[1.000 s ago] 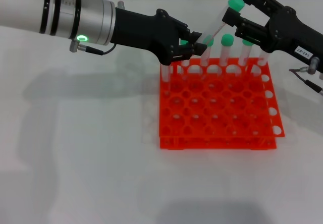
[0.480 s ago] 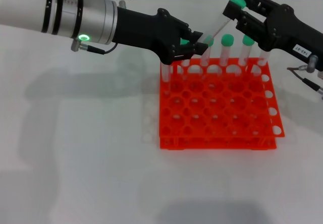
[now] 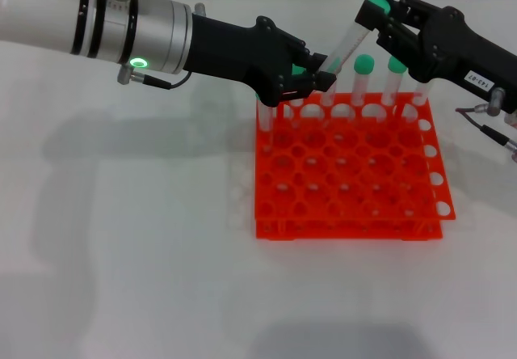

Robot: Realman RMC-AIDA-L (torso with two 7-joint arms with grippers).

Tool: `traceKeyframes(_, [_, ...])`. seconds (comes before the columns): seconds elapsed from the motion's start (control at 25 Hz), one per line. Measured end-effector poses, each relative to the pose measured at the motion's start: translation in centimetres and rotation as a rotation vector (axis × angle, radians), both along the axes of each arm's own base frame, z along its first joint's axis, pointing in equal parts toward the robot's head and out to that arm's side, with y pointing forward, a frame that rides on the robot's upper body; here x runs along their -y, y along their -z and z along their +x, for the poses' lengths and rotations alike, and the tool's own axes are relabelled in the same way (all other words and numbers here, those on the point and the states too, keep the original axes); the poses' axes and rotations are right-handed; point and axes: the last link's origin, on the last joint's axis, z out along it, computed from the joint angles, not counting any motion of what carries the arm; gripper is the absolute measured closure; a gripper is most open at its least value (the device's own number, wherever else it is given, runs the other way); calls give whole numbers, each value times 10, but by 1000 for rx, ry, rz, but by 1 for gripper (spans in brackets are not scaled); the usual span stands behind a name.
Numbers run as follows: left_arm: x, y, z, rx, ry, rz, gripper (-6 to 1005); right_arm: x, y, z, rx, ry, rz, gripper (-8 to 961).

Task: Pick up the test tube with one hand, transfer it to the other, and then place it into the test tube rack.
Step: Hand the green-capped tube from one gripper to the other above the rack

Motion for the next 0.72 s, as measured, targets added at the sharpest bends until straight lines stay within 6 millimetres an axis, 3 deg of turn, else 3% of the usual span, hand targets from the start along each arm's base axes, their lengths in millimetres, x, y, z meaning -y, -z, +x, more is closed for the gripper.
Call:
traceKeyframes(0.56, [2,-3,7,14,-75,23,689,-1,-1,1,5,5,-3,694])
traceKeyframes(0.72, [4,-10,6,13,-108,27,528,-2,-1,3,12,15,0,693])
